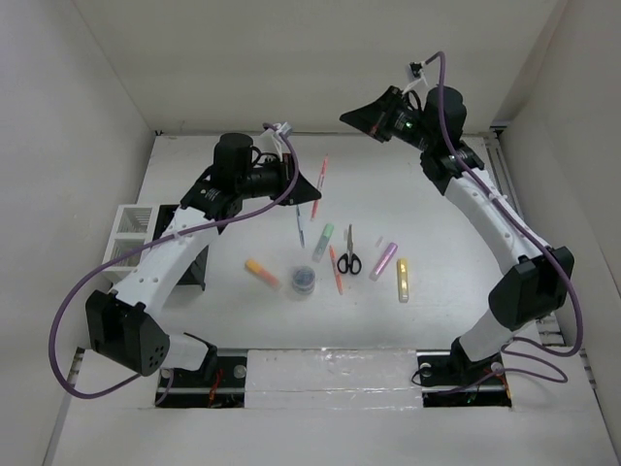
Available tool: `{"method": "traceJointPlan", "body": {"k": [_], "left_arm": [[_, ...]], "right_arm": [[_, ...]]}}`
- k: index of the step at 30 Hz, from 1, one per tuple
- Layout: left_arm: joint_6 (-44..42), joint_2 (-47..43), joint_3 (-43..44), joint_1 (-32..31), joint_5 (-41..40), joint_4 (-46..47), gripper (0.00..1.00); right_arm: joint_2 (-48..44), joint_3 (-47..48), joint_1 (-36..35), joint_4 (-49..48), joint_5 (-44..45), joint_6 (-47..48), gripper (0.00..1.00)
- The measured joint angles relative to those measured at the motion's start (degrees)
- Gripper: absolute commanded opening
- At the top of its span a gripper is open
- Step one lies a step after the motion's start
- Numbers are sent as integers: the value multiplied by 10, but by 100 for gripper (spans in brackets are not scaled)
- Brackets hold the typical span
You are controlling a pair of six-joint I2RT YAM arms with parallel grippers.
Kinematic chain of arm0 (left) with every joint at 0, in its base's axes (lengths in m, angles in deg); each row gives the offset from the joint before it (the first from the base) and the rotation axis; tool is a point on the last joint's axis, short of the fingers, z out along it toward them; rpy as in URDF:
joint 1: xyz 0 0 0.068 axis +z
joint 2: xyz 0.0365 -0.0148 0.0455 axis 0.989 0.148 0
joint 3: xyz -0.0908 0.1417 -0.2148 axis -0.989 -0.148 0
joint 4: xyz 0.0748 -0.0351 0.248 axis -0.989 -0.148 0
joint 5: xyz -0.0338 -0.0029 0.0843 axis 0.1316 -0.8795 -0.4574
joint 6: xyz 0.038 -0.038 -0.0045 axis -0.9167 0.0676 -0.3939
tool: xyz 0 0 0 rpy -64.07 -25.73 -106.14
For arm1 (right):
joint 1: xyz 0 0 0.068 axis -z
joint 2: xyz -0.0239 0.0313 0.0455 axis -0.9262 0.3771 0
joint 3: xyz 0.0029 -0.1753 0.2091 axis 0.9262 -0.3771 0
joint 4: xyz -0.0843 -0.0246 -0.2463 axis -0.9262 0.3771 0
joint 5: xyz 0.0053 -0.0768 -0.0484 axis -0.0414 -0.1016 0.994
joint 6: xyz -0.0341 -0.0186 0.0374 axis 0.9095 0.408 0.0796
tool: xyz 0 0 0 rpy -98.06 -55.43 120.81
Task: Sort the stationery into containers
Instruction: Cap the pen
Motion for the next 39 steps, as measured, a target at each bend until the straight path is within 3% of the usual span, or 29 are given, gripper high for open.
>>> {"method": "traceJointPlan", "body": {"k": [21,39], "left_arm": [[-10,0,-2,0,13,23,0],[-10,0,-7,0,10,25,0]], "right_arm": [[-43,-133,-42,-103,-24,-59,0],[-61,-247,-35,-339,9,-125,0]]}}
